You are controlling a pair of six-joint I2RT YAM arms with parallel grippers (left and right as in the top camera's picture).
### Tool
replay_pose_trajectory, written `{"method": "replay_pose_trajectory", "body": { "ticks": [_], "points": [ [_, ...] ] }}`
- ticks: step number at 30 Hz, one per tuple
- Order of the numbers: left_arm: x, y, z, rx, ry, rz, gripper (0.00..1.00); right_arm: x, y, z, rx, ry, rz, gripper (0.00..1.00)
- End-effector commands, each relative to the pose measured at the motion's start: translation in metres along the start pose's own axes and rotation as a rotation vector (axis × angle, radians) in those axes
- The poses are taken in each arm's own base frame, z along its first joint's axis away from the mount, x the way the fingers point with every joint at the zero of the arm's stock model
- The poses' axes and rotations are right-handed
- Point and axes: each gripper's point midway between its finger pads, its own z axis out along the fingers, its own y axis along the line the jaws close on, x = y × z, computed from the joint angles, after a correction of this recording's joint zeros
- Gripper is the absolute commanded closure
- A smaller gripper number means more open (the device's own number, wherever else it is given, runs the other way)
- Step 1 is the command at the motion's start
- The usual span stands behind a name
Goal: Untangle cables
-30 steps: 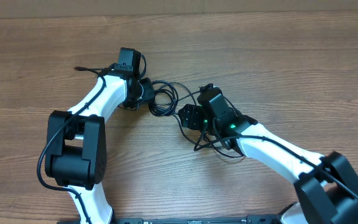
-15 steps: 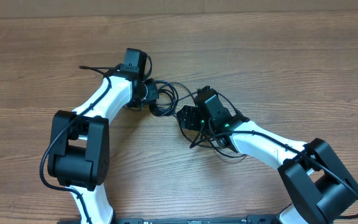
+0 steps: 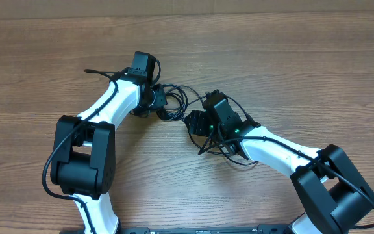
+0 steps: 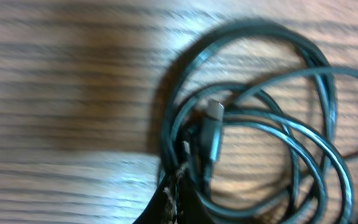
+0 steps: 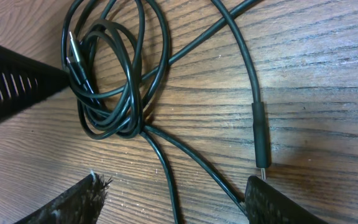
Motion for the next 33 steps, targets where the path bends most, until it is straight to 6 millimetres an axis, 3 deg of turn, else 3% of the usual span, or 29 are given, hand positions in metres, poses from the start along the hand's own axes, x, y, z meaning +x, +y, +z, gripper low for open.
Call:
{"method": "replay_pose_trajectory", "body": {
  "ticks": [1, 2, 4, 6, 11, 20, 25, 28, 31, 33],
  "points": [
    [0.012, -0.013, 0.004, 0.091, 0.067, -0.008, 0.96, 0.001, -0.002, 0.001, 0.009, -0.006, 0.0, 0.29],
    [0.008, -0.011, 0.004, 0.08, 0.053, -0.01, 0.91, 0.001, -0.002, 0.001, 0.009, -0.006, 0.0, 0.29],
    [0.002, -0.004, 0.004, 0.05, 0.025, -0.015, 0.68, 0.001, -0.002, 0.001, 0.009, -0.006, 0.0, 0.29],
    [-0.002, 0.002, 0.004, 0.02, 0.005, -0.016, 0.6, 0.001, -0.002, 0.001, 0.01, -0.006, 0.0, 0.29],
    [0.002, 0.003, 0.005, 0.004, 0.016, -0.013, 0.75, 0.0, -0.001, 0.001, 0.006, -0.009, 0.0, 0.29],
    [0.007, 0.016, 0.015, -0.069, 0.013, -0.086, 0.72, 0.0, -0.001, 0.001, 0.004, -0.011, -0.001, 0.29],
    [0.004, 0.013, 0.018, -0.052, 0.003, -0.087, 0.77, 0.0, -0.001, 0.001, 0.004, -0.011, -0.001, 0.29],
    [0.004, 0.011, 0.018, -0.041, 0.006, -0.087, 0.96, 0.0, -0.001, 0.001, 0.004, -0.01, -0.001, 0.29],
    [0.007, 0.001, 0.017, 0.014, 0.028, -0.069, 0.96, 0.004, 0.0, 0.001, -0.005, 0.009, 0.0, 0.39],
    [0.009, -0.011, 0.014, 0.083, 0.055, -0.034, 0.96, 0.006, 0.006, 0.001, -0.03, 0.028, -0.002, 0.4]
  ]
}}
